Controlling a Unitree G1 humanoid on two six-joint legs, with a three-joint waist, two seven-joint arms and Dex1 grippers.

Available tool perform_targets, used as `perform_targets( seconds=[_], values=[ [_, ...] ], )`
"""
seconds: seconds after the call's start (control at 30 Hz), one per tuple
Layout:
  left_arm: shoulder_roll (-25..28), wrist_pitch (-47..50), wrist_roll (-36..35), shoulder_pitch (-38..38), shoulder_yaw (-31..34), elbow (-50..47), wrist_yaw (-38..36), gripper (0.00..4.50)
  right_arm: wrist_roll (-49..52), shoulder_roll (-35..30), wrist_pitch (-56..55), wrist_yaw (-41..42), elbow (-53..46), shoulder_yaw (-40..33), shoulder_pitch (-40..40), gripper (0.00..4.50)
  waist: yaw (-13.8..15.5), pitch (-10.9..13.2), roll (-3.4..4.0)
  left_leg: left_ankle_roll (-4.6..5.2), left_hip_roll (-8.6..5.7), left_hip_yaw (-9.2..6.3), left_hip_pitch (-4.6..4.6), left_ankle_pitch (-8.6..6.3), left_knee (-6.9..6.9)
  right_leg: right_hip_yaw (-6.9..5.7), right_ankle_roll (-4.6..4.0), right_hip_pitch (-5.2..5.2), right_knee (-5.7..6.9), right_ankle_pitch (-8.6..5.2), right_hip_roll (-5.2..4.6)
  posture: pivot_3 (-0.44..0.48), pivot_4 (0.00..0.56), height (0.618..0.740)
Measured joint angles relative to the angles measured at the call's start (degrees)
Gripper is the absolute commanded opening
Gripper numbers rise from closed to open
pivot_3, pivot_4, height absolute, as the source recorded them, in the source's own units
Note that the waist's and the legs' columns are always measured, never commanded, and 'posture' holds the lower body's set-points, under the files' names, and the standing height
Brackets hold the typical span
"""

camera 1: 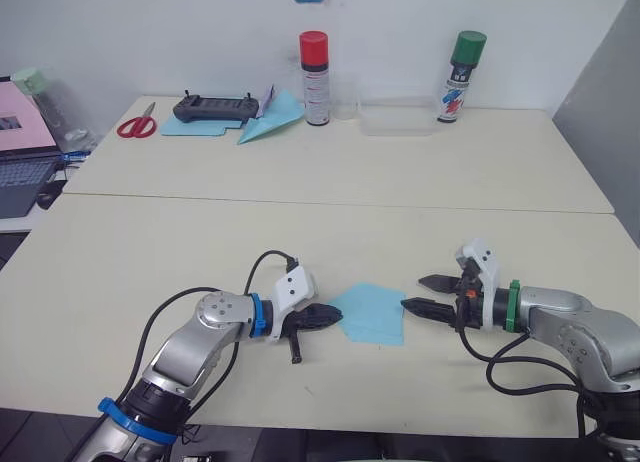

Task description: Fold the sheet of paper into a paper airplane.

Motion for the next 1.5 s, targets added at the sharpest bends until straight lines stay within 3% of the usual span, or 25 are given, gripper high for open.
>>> perform_targets(
  seconds=[0.23,0.43,0.7,0.93,1.07,1.17,1.5],
  values=[
    [0.08,0.25,-0.04,-0.15,-0.24,-0.27,-0.05,0.00,8.45,3.95,17.40,-6.18,-0.02,-4.12,-2.29,4.21,0.03,0.00,0.00,0.00,-0.01,0.01,-0.03,0.00,0.00,0.01,0.01,-0.02,-0.04,0.00,0.00,0.000,0.150,0.740],
    [0.15,0.61,-0.04,0.30,-0.07,-0.78,0.09,0.00,10.94,7.60,25.36,-10.83,-0.13,-6.48,-4.06,4.21,-0.03,-0.02,0.01,0.01,0.01,0.01,-0.03,0.00,-0.04,0.00,0.01,-0.03,-0.06,-0.01,0.01,0.000,0.150,0.740],
    [0.18,1.05,-0.04,1.21,0.23,-1.67,0.24,0.00,10.84,15.51,26.47,-16.01,1.86,-9.37,-5.67,4.21,-0.35,-0.12,0.02,0.01,0.03,0.04,0.01,0.00,-0.08,0.02,-0.01,-0.04,-0.06,-0.01,0.02,0.000,0.150,0.740],
    [0.24,1.08,-0.04,1.23,0.21,-1.80,0.02,0.00,10.96,15.90,23.19,-14.73,5.68,-8.96,-6.62,4.21,-0.53,-0.12,0.02,0.01,0.03,0.06,-0.01,-0.01,-0.12,0.03,-0.01,-0.06,-0.10,-0.02,0.02,0.000,0.150,0.740],
    [0.37,1.07,-0.04,1.08,0.18,-1.79,-0.16,0.00,9.54,14.86,16.68,-12.05,6.40,-3.81,-6.59,4.21,-0.69,-0.11,0.03,0.01,0.03,0.06,-0.03,-0.01,-0.16,0.03,-0.01,-0.12,-0.10,-0.02,0.02,0.000,0.150,0.740],
    [0.38,1.06,-0.05,0.85,0.18,-1.81,-0.23,0.00,7.60,13.29,10.59,-9.59,6.30,0.53,-6.42,3.64,-0.70,-0.11,0.03,0.01,0.02,0.05,-0.14,-0.01,-0.16,0.01,0.00,-0.15,-0.19,-0.02,0.01,0.000,0.150,0.740],
    [1.31,1.06,-0.21,0.90,0.37,-2.20,-1.29,0.00,2.92,9.41,-0.50,-6.27,5.21,6.62,-5.22,0.07,-0.74,-0.11,0.03,0.01,0.03,0.03,-0.40,-0.01,-0.21,-0.01,0.01,-0.41,-0.23,-0.02,0.01,0.000,0.150,0.740]
  ],
)
